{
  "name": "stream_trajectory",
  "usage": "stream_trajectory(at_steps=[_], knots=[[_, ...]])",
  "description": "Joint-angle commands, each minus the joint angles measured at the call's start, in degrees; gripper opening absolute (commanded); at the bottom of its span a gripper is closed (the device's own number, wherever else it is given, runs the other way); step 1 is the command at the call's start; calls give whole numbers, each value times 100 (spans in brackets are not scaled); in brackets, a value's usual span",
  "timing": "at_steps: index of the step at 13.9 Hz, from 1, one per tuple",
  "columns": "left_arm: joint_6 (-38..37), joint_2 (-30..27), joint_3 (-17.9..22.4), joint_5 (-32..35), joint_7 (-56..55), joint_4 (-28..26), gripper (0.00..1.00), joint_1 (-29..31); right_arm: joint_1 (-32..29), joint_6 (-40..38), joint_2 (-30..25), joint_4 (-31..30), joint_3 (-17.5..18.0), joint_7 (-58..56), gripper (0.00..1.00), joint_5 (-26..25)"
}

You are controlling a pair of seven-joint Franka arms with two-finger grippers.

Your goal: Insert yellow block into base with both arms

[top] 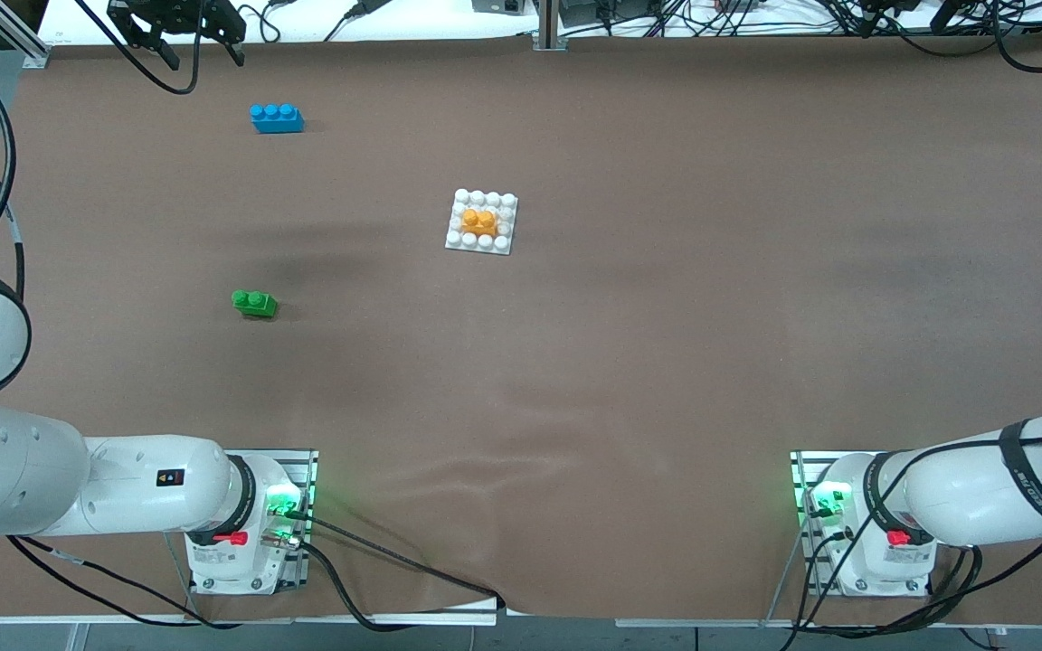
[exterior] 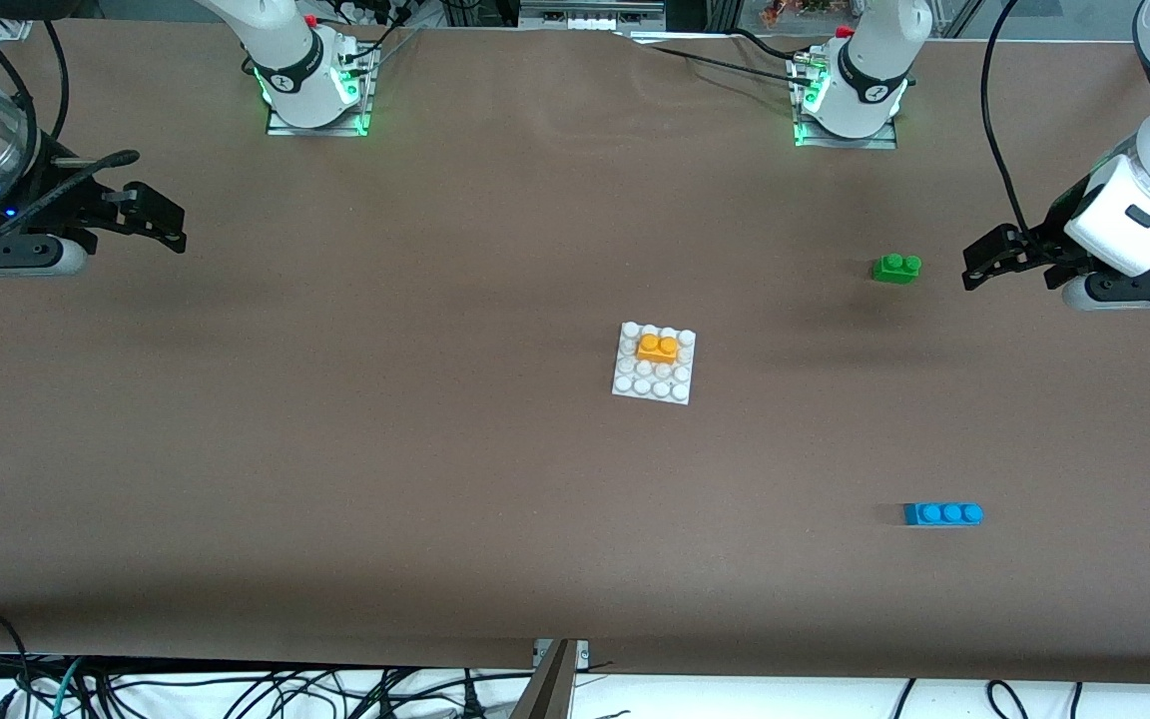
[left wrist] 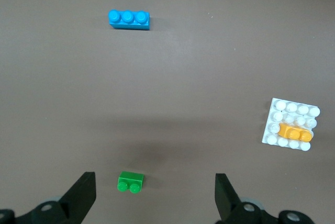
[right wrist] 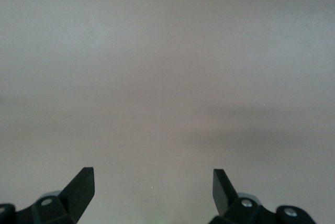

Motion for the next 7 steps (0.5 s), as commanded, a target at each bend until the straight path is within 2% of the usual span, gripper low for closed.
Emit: stream_trajectory(at_steps=[1, 2, 3, 7], knots=[[-57, -170, 69, 109, 101, -132, 100, -49, -38, 11, 13, 65, 25, -111, 100, 52], [-66, -188, 297, 101, 101, -141, 100, -206, -47, 2, 13, 65, 16, -111, 100, 52], [-92, -179, 343, 101, 101, -124, 100, -269, -47, 2, 13, 65, 16, -111, 100, 52], [-93, -170, 343, 118, 118, -123, 100, -322, -38, 2, 13, 65, 16, -111, 100, 52]])
